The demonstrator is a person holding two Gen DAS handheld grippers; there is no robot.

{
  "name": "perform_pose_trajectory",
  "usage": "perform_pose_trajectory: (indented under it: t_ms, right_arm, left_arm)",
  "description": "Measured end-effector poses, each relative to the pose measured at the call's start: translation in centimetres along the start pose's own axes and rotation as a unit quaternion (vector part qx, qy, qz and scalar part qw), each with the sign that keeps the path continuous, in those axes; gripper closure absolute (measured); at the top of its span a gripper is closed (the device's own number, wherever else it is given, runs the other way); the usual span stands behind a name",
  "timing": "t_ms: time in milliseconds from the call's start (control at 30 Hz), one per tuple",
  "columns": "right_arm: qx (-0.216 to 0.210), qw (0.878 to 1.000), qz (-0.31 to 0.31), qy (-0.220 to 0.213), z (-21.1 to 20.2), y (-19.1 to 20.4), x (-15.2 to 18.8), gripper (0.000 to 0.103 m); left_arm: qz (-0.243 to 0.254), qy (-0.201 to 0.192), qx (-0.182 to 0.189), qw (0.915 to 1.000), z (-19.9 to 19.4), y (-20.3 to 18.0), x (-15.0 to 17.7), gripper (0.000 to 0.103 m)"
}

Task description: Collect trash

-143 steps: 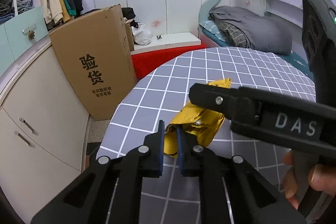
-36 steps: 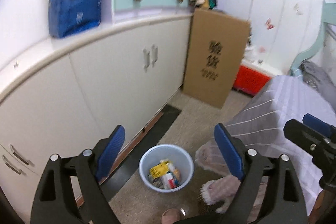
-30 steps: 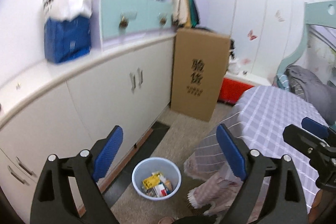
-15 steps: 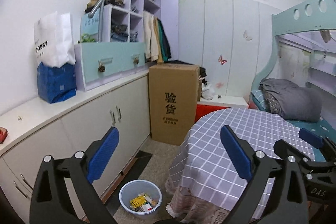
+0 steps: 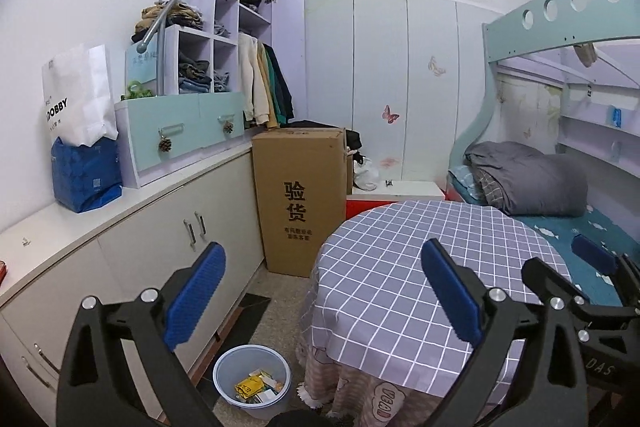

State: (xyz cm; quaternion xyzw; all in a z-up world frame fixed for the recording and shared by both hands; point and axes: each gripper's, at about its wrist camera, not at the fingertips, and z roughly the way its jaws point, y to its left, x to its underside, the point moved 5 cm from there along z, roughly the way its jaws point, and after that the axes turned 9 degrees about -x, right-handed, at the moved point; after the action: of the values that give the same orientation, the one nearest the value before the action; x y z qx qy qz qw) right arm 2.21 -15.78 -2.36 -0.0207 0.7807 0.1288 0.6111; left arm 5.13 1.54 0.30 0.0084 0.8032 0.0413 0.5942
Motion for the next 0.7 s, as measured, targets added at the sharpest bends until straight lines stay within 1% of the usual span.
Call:
perform_pose_trajectory:
  t_ms: [100,233,700]
  right_arm:
    - [0.004,1.000,0.004,0.000,-0.2,-0.4,0.3,0.006]
    - [0.008,1.000,0.003,0.003,-0.3,-0.4,0.7,0.006]
    - [0.000,1.000,0.008,0.017,0.4,0.0,1.7,0.006]
  left_arm:
    - [0.006,-0.004,-0.009,0.9999,-0.1,-0.3,0.2,0.007]
    - [0.010,0.000,-0.009,0.9999,0.0,-0.7,0.5,0.007]
    - [0.014,0.006,-0.014,0.9998,0.5,-0.7,1.0,0.007]
